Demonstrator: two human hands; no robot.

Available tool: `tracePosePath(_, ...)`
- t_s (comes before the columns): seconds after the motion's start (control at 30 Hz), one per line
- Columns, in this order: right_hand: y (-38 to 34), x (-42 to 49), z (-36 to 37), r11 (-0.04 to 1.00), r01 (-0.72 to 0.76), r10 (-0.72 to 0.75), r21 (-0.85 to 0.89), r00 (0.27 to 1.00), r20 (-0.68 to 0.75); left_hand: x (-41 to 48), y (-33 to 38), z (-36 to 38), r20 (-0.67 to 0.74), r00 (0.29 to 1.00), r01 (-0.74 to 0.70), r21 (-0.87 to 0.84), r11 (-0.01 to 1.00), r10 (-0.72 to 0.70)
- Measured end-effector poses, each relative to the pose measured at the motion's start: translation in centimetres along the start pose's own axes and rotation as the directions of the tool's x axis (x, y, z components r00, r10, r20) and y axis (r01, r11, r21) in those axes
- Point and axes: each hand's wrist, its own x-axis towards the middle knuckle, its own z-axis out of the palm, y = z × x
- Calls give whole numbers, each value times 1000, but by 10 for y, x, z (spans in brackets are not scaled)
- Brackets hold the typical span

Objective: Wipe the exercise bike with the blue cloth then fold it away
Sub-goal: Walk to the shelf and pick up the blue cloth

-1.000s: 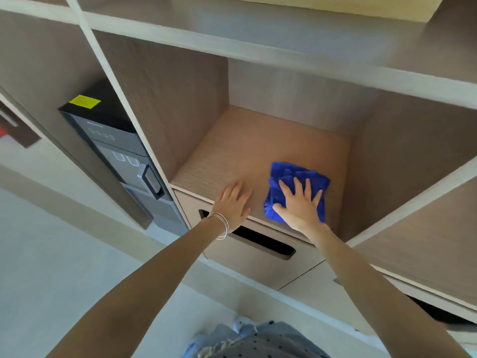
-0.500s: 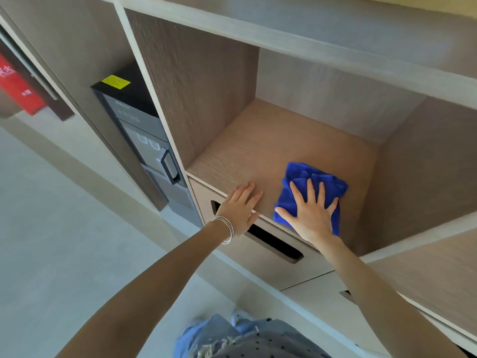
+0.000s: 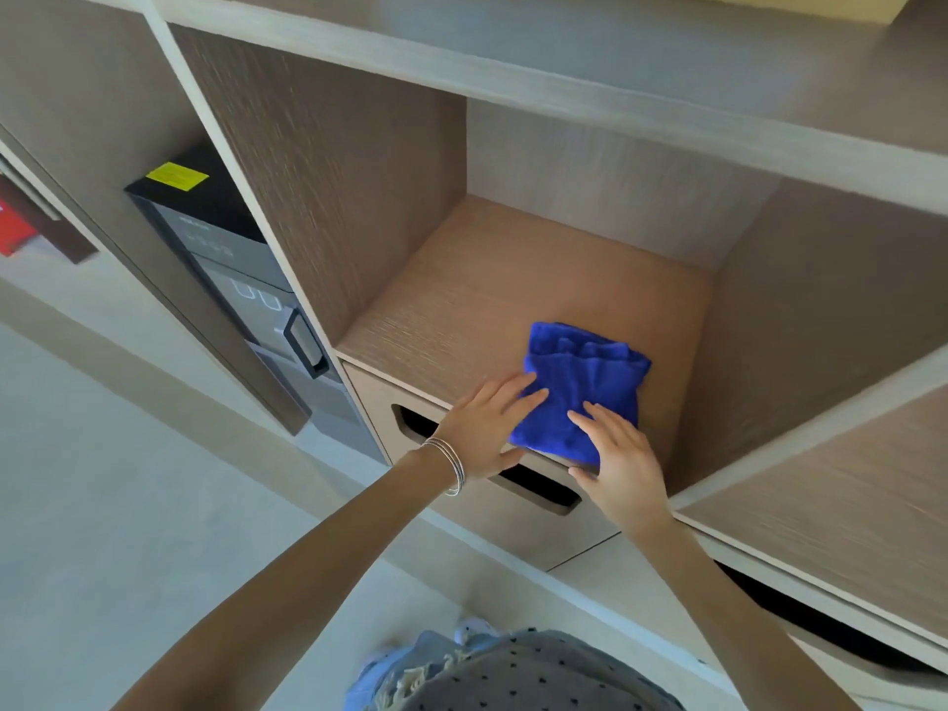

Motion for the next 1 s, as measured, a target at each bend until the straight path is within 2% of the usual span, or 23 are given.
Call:
tracePosePath(0.07,-1,-2,-2,999,17,-15,46,999,-39,0,6,4,22,998,-59,25,998,58)
tracePosePath(0.17,-5,-5,-8,987,-33,43,154,997,-60,-6,3,10,48,997,-68,59,996,65)
tracePosePath(0.27,-8,-3,-9,975,-37,48,220,998,-42,-15,1,4,-107,991,-76,-11,997,74)
tracePosePath(0.33,-8,-1,-6,969,25,-16,244,999,-37,-16,1,0,-239,968,-84,-22,996,77)
tracePosePath(0.43,-7,2,0,968,143,-144,204,990,-14,-17,2,-6,-309,950,-58,-58,997,37)
tracePosePath(0.57,-16,13,9,954,258,-261,153,965,-2,-35,-4,-14,-309,947,55,-92,994,-81)
tracePosePath(0.63,-29,21,10,927,282,-285,246,958,-21,-55,-9,-17,-287,945,131,-104,986,-156)
tracePosePath(0.73,-57,33,12,872,194,-211,449,977,-13,-92,-19,-18,-206,916,306,-189,933,-343)
tracePosePath(0.87,-103,45,23,755,111,-233,647,967,106,-143,-26,-19,-156,810,507,-297,809,-565)
tracePosePath(1.0,-152,54,36,710,163,-404,685,891,207,-190,-27,-22,-172,659,638,-387,666,-732)
